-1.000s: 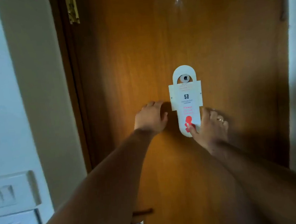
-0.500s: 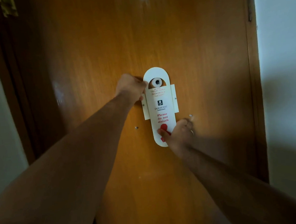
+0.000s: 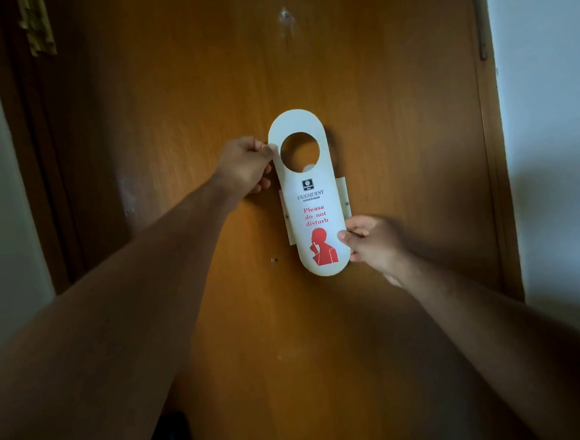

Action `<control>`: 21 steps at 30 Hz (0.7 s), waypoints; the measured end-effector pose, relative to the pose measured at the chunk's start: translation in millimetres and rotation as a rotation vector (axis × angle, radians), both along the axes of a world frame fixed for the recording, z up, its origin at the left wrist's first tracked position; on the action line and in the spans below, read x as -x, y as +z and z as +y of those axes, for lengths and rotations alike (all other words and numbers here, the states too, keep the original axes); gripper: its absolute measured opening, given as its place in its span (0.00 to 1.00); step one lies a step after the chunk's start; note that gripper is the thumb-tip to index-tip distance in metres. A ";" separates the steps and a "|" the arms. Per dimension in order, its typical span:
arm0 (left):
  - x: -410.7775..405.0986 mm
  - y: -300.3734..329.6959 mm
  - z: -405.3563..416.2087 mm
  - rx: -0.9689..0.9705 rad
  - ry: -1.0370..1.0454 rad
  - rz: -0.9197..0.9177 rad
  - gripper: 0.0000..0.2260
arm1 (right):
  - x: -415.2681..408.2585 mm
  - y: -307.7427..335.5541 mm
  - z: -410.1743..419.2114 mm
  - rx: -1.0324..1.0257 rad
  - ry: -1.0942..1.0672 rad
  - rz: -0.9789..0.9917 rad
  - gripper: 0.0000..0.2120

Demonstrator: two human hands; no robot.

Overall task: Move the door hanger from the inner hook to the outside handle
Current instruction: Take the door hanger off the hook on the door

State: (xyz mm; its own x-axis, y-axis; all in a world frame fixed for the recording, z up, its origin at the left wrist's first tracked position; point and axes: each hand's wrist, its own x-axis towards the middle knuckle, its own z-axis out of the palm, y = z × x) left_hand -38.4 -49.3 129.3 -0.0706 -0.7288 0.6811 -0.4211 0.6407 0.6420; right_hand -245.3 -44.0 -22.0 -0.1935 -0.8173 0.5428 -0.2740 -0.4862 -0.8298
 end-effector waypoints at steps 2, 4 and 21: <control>-5.5 -10.9 1.7 0.003 0.000 -0.042 0.09 | -4.7 -5.9 3.2 -0.016 0.056 -0.008 0.03; -12.6 -33.2 2.3 -0.009 -0.015 -0.094 0.10 | -11.9 -17.2 6.5 -0.040 0.100 -0.014 0.04; -143.0 -326.6 48.6 -0.245 0.113 0.108 0.09 | -157.4 -191.3 45.4 -0.324 0.267 0.224 0.11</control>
